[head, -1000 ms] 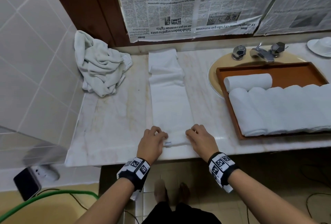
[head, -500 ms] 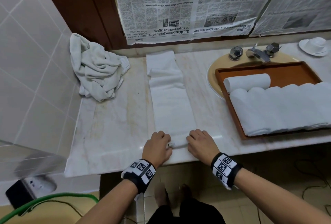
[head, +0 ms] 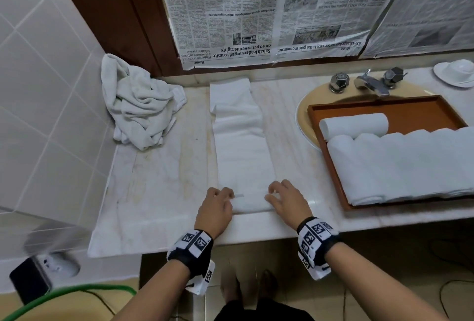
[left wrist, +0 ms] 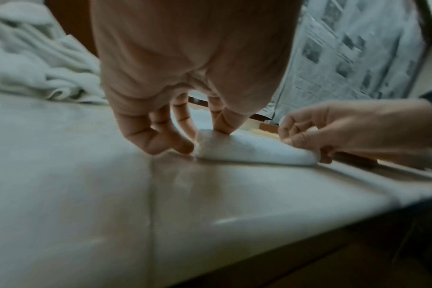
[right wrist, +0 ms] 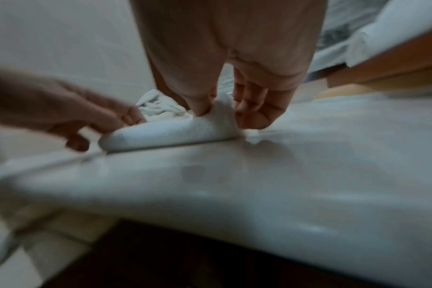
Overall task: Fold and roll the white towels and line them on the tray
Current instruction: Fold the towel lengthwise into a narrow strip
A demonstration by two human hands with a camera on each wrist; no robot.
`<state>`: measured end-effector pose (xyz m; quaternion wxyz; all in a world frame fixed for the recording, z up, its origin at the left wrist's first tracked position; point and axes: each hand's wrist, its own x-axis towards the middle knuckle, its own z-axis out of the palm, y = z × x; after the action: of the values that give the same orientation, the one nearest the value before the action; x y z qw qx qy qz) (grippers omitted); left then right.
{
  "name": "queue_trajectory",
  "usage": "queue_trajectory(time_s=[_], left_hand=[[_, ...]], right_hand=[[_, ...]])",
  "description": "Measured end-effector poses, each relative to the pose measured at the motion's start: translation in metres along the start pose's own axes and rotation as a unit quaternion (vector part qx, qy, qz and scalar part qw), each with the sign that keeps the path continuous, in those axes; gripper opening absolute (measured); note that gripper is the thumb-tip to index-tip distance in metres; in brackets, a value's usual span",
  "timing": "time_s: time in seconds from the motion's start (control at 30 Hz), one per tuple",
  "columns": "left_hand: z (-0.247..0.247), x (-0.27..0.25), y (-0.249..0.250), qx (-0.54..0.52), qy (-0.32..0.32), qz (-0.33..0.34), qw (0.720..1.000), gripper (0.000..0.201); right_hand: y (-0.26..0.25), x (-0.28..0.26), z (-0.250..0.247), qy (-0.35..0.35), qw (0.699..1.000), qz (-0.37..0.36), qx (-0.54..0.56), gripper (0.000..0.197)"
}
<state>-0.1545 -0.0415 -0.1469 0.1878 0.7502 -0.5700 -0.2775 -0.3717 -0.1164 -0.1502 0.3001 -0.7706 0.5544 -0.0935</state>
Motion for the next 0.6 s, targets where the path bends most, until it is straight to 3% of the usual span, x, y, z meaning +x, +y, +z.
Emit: queue_trajectory(time_s=[0.1, 0.2, 0.27, 0.37, 0.47, 0.6], left_hand=[[0.007, -0.004, -0.004, 0.093, 0.049, 0.023, 0.994, 0.016], [0.013, -0.008, -0.007, 0.093, 0.062, 0.035, 0.993, 0.014], [0.015, -0.010, -0.009, 0.080, 0.073, 0.053, 0.993, 0.015], [0.015, -0.018, -0.010, 0.073, 0.078, 0.073, 0.992, 0.025], [0.016, -0.026, -0.010, 0.094, 0.041, 0.087, 0.991, 0.044], [0.015, -0.020, -0.012, 0.096, 0.043, 0.090, 0.990, 0.032]], right_hand=[[-0.001, -0.004, 0.004, 0.045, 0.990, -0.086, -0.101, 0.006], [0.001, -0.006, 0.007, 0.047, 0.970, -0.176, -0.161, 0.005], [0.003, -0.011, 0.005, 0.018, 0.963, -0.199, -0.182, 0.021], [0.003, -0.015, 0.000, -0.023, 0.951, -0.198, -0.237, 0.029], [0.001, -0.012, 0.003, -0.031, 0.960, -0.188, -0.207, 0.021], [-0.004, -0.002, -0.003, -0.053, 0.986, -0.125, -0.097, 0.033]])
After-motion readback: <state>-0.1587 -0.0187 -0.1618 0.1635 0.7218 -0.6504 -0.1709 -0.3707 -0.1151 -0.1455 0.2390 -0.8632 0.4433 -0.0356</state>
